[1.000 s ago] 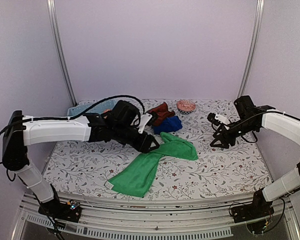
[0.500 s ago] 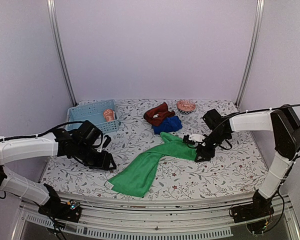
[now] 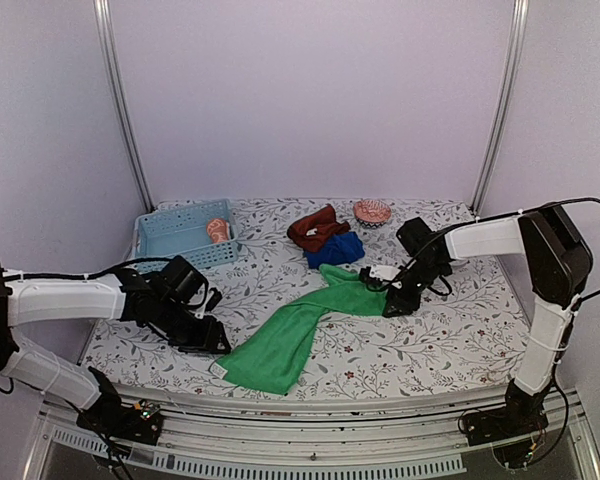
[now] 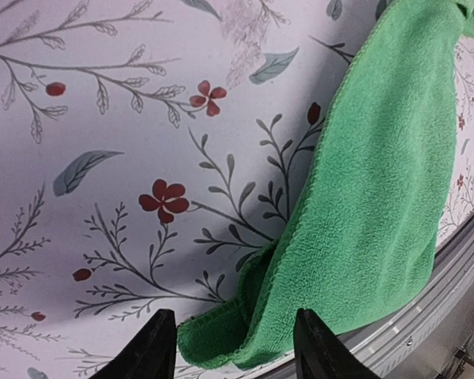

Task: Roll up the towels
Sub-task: Pick up the towel from the center of the board.

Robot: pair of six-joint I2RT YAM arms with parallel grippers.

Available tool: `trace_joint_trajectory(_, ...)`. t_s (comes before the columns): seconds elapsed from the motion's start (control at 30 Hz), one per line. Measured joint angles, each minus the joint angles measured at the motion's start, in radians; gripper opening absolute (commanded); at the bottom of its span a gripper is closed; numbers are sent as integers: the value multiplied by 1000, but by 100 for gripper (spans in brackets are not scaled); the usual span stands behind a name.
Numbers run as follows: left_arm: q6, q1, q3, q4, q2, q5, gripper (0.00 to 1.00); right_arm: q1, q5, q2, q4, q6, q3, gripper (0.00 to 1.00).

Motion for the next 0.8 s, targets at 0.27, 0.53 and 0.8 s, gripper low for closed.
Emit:
trace_joint_trajectory(0.27,3,1,-20,67,53,55,42,0,26,-12,-16,25,-4,7)
trace_joint_trajectory(0.53,60,2,13,138,79,89,0,-24,42,-175,-135,65,-2,4)
trace_joint_trajectory(0.8,109,2,52,178,106,98,42,-119,21,-343,-231,113,166,3)
